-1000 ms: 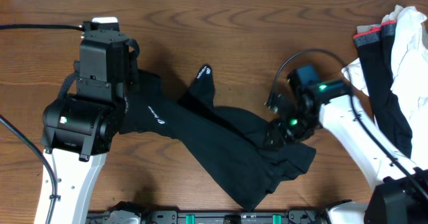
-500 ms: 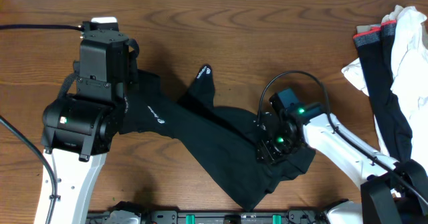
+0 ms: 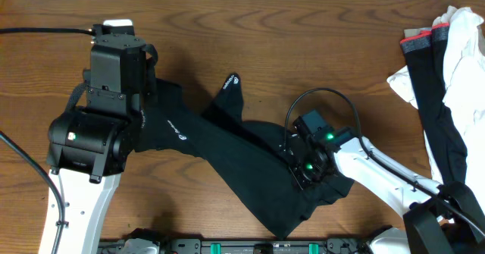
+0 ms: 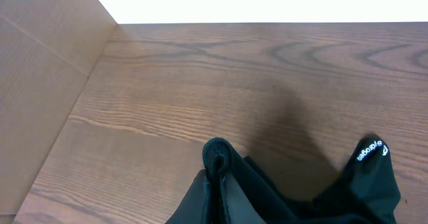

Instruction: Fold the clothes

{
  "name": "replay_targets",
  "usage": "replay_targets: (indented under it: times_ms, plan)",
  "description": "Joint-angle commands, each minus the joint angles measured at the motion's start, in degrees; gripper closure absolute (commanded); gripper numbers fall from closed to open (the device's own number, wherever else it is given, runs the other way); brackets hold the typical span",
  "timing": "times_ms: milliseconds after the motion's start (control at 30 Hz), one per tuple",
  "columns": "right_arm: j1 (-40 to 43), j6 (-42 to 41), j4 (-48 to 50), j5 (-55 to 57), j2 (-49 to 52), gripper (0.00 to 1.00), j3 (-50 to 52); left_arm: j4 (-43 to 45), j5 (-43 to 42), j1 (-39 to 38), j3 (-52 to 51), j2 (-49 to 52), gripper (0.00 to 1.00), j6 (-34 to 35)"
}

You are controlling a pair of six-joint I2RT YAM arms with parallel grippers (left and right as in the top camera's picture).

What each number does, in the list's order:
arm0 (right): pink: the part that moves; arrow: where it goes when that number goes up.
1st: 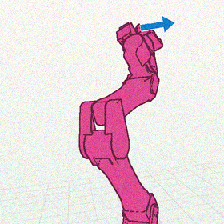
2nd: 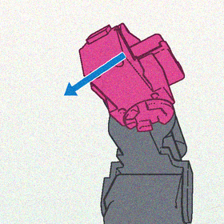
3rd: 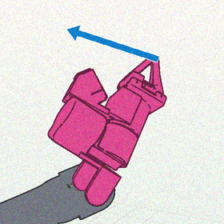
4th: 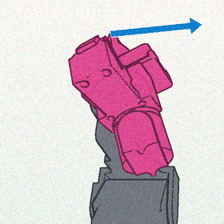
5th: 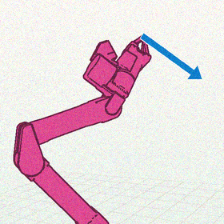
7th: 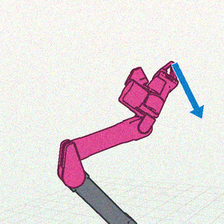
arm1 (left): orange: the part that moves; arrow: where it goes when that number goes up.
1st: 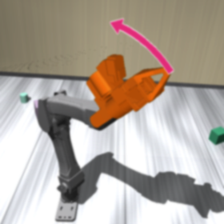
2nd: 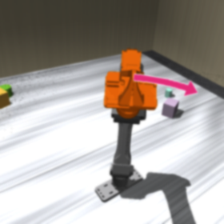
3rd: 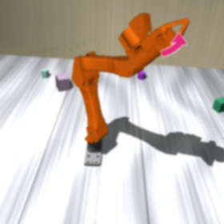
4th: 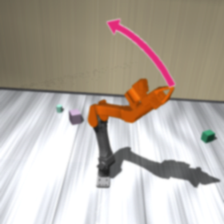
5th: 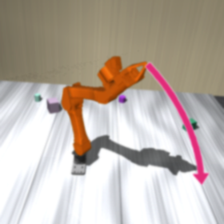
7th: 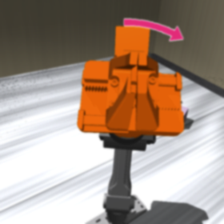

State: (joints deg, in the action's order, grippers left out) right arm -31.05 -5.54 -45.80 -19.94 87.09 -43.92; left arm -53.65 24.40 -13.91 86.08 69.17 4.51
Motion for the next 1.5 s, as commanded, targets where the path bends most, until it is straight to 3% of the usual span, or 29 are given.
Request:
replay_targets:
  times_ms: [0,400,767,1067,1233,1467]
  plan:
    - [1.1,-2.7,-1.5,4.5,-4.1,0.99,-2.7,0.2,1.6,0.3,1.4,-0.8,0.94,0.7]
    - [7.3,-17.6,-5.4,33.2,-27.8,0.99,-18.7,-3.7,1.6,0.3,12.2,-4.6,0.94,0.7]
    - [9.7,-10.5,3.5,29.6,-38.4,0.99,-24.3,-9.1,-7.7,0.3,28.0,-7.7,0.94,0.7]
    - [9.8,-9.8,4.7,29.2,-40.6,0.99,-27.4,-14.8,-7.6,0.3,37.4,-7.7,0.94,1.1]
    - [9.8,-9.8,4.7,36.3,-40.6,0.99,-29.7,-15.1,-4.2,0.3,40.6,-7.7,0.94,-0.2]
    - [9.7,-8.9,3.1,35.4,-40.6,0.99,-35.3,-15.9,-2.7,0.3,44.3,-7.7,0.94,-0.4]
